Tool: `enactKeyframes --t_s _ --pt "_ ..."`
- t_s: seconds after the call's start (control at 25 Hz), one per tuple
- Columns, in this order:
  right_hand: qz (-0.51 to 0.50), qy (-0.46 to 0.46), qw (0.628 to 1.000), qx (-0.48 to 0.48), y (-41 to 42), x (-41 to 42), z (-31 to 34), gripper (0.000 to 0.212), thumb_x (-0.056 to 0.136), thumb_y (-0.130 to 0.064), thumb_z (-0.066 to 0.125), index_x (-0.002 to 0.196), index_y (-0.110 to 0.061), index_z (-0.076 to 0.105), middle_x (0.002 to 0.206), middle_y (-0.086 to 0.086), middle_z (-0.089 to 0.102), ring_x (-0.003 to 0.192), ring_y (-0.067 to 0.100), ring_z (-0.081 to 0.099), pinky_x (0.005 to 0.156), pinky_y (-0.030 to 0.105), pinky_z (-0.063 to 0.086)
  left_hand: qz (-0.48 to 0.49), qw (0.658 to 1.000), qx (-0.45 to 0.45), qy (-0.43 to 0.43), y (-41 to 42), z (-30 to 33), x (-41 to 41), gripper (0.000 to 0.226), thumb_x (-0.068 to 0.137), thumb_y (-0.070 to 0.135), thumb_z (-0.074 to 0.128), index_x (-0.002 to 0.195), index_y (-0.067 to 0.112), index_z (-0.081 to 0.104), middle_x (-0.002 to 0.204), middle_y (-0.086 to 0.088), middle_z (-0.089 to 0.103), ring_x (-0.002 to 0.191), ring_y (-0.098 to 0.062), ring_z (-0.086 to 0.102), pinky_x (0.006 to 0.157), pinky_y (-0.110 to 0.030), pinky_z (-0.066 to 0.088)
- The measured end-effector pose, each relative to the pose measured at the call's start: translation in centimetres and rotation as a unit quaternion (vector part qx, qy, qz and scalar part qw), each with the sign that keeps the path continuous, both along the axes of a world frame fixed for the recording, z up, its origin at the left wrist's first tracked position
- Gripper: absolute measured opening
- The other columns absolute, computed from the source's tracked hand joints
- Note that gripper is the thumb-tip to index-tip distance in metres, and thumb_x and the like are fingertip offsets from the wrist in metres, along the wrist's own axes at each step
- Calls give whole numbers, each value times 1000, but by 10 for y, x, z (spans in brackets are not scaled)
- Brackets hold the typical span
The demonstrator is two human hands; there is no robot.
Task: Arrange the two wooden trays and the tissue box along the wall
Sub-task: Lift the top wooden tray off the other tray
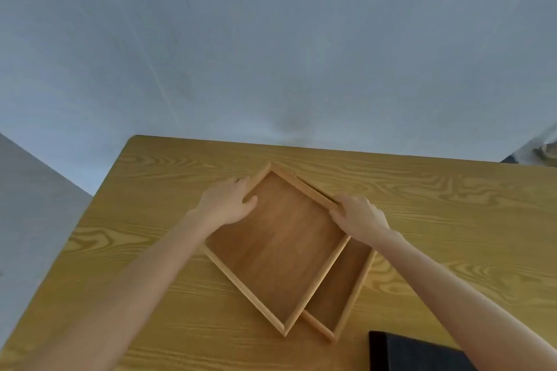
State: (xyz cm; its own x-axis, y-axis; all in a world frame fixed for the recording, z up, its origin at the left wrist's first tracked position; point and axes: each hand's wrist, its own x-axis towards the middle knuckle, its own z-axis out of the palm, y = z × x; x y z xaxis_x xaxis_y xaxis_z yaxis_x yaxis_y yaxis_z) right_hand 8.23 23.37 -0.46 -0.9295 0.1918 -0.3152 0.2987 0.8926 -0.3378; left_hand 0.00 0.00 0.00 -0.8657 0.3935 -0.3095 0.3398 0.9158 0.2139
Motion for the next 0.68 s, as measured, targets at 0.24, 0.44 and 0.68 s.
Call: enactKeyframes --t_s 0.24,0.44,0.68 --pt "-11 -15 1000 0 2 -5 -19 43 91 -12 43 133 -21 40 126 8 58 109 30 57 83 41 48 46 998 -32 -36 -7 -29 0 61 92 39 40 142 12 19 142 -13 41 121 -28 47 89 -39 47" --pt "-27 21 999 4 5 -6 -25 42 91 -7 42 129 -24 46 125 5 60 111 30 56 84 40 47 76 997 -14 7 -9 -39 2 52 93 28 42 140 14 25 124 -13 57 101 -29 60 68 -34 47" --pt "-38 19 999 -8 1 -2 -25 40 91 -8 41 128 -22 46 124 5 60 108 28 58 79 38 48 138 989 28 43 -17 -44 16 40 93 21 43 133 16 41 112 -9 64 91 -26 63 64 -32 48"
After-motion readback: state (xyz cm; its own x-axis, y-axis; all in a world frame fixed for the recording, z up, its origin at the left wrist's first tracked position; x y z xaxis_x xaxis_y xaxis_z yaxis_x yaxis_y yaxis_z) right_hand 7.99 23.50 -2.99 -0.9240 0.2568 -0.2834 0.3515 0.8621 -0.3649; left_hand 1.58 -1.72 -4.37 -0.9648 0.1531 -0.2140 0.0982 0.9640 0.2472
